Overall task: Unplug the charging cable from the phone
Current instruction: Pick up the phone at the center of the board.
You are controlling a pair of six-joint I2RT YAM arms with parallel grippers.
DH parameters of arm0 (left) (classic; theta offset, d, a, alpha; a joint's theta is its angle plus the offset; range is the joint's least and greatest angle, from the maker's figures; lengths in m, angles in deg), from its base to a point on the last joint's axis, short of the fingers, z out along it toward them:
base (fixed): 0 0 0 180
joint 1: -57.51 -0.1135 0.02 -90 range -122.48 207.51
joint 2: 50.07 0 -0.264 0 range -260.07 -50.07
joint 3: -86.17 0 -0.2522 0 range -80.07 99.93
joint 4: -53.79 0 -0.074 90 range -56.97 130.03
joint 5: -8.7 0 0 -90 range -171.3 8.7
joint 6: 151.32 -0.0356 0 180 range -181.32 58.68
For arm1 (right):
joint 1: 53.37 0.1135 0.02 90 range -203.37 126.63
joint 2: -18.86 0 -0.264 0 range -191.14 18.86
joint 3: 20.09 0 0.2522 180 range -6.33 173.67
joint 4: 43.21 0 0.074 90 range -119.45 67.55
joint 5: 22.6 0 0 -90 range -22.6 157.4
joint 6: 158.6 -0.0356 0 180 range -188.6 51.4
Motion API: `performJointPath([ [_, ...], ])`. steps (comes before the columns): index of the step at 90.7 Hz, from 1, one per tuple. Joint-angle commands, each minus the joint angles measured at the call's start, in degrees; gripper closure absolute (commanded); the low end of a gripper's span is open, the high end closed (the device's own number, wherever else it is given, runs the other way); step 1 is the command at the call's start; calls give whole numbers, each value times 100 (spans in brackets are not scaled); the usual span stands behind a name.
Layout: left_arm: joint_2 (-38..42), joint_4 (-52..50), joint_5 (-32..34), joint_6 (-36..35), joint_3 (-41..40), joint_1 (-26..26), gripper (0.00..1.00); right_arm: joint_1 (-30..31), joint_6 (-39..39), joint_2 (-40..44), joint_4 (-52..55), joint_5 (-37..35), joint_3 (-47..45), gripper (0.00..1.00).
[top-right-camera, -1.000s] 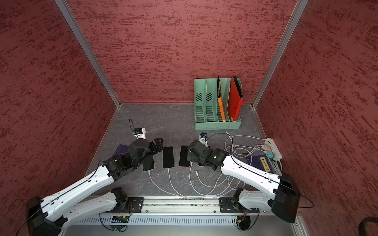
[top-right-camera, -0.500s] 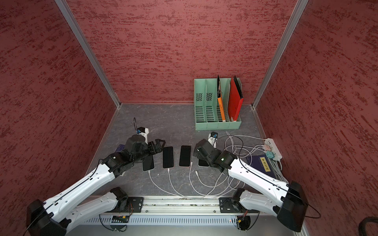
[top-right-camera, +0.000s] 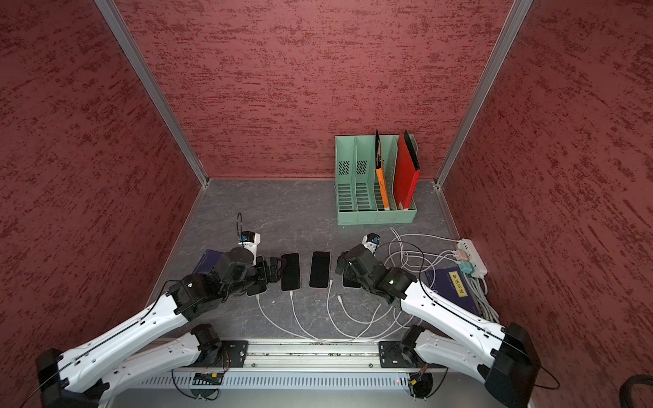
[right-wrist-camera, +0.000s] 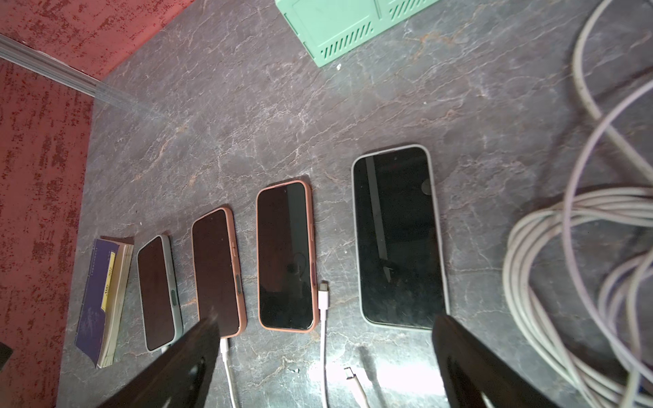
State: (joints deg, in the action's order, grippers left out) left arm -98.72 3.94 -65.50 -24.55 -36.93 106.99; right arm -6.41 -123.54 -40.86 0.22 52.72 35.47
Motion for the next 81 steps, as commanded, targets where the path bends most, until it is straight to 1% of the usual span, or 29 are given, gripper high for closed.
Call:
performJointPath([
  [1, -287, -518, 693, -3, 373, 262, 0, -39, -48, -196, -370, 301, 146, 2],
  [14, -1048, -590, 674, 279, 610, 396, 0, -43, 106, -484, -121, 290, 431, 2],
  [20, -1431, -609, 732, 449, 660, 413, 0, -38, 155, -566, -128, 390, 501, 2],
  [30, -2115, -472, 622, 642, 708, 393, 0, -42, 239, -606, -86, 446, 563, 2],
  [40, -2920, -630, 593, 801, 1065, 330, 0, -42, 300, -593, -167, 575, 493, 2],
  [49, -3479, -688, 500, 900, 1381, 229, 0, -38, 414, -611, -306, 802, 453, 2],
  [58, -3843, -576, 288, 1018, 1446, 0, 0, -36, 634, -745, -403, 876, 523, 2],
  [67, -4046, -531, 141, 1201, 1446, -198, 0, -39, 772, -977, -379, 956, 710, 2],
  [81, -4387, -542, 18, 1320, 1566, -296, 0, -42, 729, -1004, -657, 1177, 671, 2],
])
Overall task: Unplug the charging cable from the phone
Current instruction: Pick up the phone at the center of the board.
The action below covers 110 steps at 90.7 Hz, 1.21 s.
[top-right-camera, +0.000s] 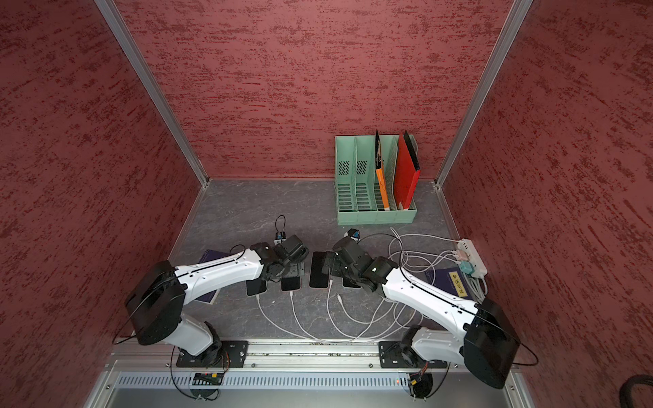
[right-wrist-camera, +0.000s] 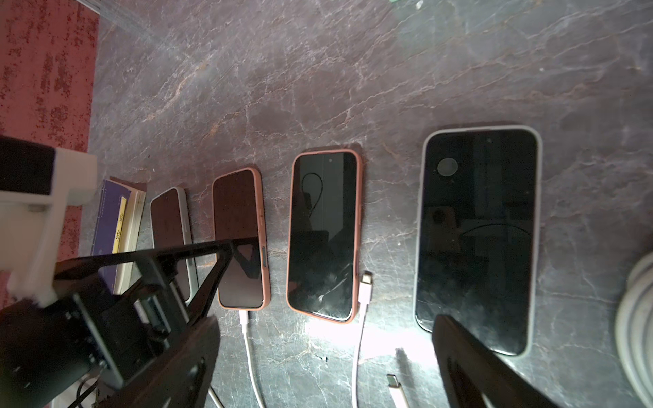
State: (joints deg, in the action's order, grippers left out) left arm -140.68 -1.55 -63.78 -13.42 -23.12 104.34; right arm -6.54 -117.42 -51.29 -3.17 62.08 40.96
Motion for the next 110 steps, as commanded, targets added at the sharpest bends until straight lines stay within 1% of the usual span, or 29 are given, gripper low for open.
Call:
performJointPath([
  [1, -210, 17, -166, 218, 189, -32, 0, -27, 113, 46, -335, 264, 114, 2],
  [14, -317, 196, -291, 377, 194, -25, 0, -28, 124, 227, -498, 441, -25, 2],
  [35, -542, 175, -296, 509, 282, -132, 0, -25, 188, 533, -395, 553, -172, 2],
  [53, -810, 76, -349, 435, 462, -185, 0, -30, 196, 660, -422, 594, -255, 2],
  [90, -1082, 115, -525, 295, 452, -264, 0, -30, 223, 659, -430, 596, -273, 2],
  [110, -1240, 91, -570, 233, 553, -189, 3, -25, 207, 652, -454, 623, -254, 2],
])
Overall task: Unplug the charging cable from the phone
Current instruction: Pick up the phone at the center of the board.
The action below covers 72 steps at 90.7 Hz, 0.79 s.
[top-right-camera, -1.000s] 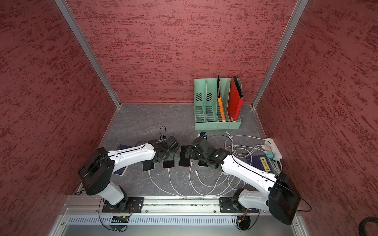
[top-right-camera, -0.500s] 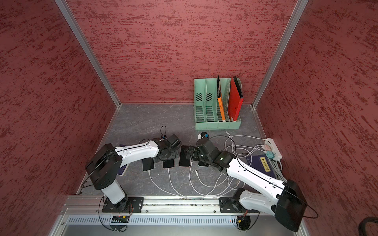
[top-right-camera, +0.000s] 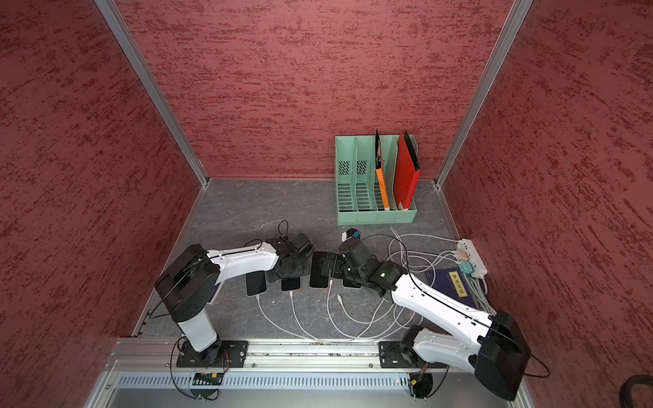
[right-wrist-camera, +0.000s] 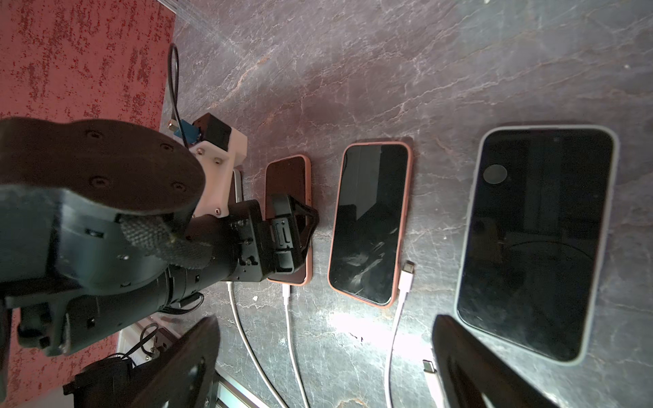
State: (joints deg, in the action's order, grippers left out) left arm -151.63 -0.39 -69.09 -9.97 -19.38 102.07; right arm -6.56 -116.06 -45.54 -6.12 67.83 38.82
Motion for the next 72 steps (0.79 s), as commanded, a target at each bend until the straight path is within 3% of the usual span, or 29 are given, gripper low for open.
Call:
performJointPath([
  [1, -154, -21, -49, -110, 176, 50, 3, -27, 71, 72, -165, 51, -40, 2],
  [44, -259, 16, -178, -116, 119, 27, 21, -29, 41, 112, -155, 98, -40, 2],
  [57, -215, 42, -209, -117, 116, 27, 34, -18, -15, 48, -280, 197, -93, 2],
  [72, 17, 107, -113, -88, 57, 27, 57, 47, -48, -76, -403, 258, -85, 2],
])
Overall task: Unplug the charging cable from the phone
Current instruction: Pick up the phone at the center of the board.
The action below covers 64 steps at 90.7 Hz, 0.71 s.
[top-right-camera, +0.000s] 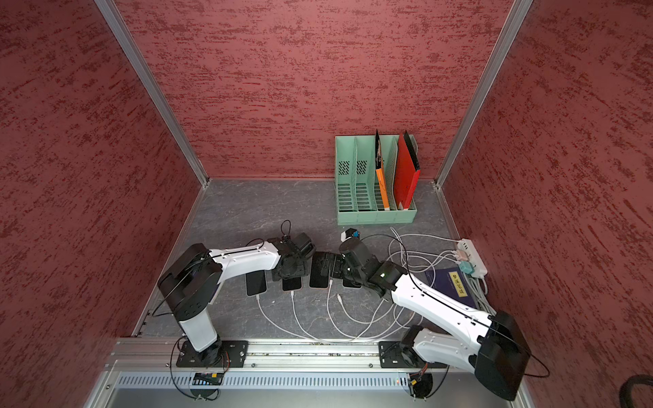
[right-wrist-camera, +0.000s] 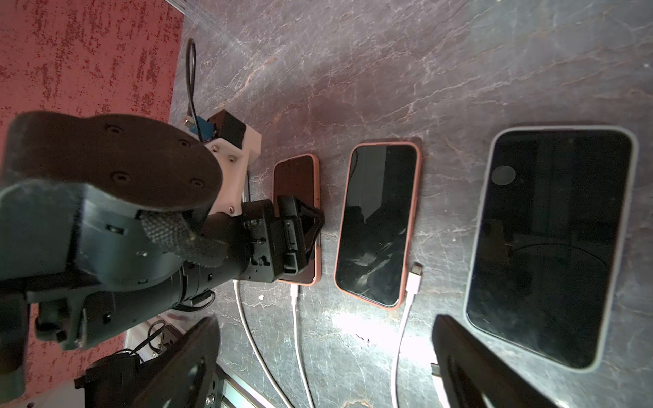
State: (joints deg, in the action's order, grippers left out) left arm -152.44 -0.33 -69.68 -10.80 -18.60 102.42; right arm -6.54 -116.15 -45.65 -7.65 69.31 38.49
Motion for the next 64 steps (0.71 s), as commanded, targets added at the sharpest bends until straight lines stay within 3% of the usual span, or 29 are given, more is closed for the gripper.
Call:
performJointPath([
  [1, 127, 108, -41, -6, -26, -8, 58, 50, -37, -76, -266, 113, -52, 2],
  [7, 284, 155, 36, 26, -74, -8, 67, 154, -51, -144, -397, 132, -60, 2],
  [29, 850, 417, 157, 37, -267, 3, 80, 948, 306, -475, -988, -200, -21, 2],
  [46, 1159, 542, 165, 45, -377, 18, 95, 2169, 775, -825, -852, -1654, 246, 2],
  [64, 1468, 626, 239, 22, -449, 29, 100, 2292, 673, -713, -1715, -1808, -306, 2],
])
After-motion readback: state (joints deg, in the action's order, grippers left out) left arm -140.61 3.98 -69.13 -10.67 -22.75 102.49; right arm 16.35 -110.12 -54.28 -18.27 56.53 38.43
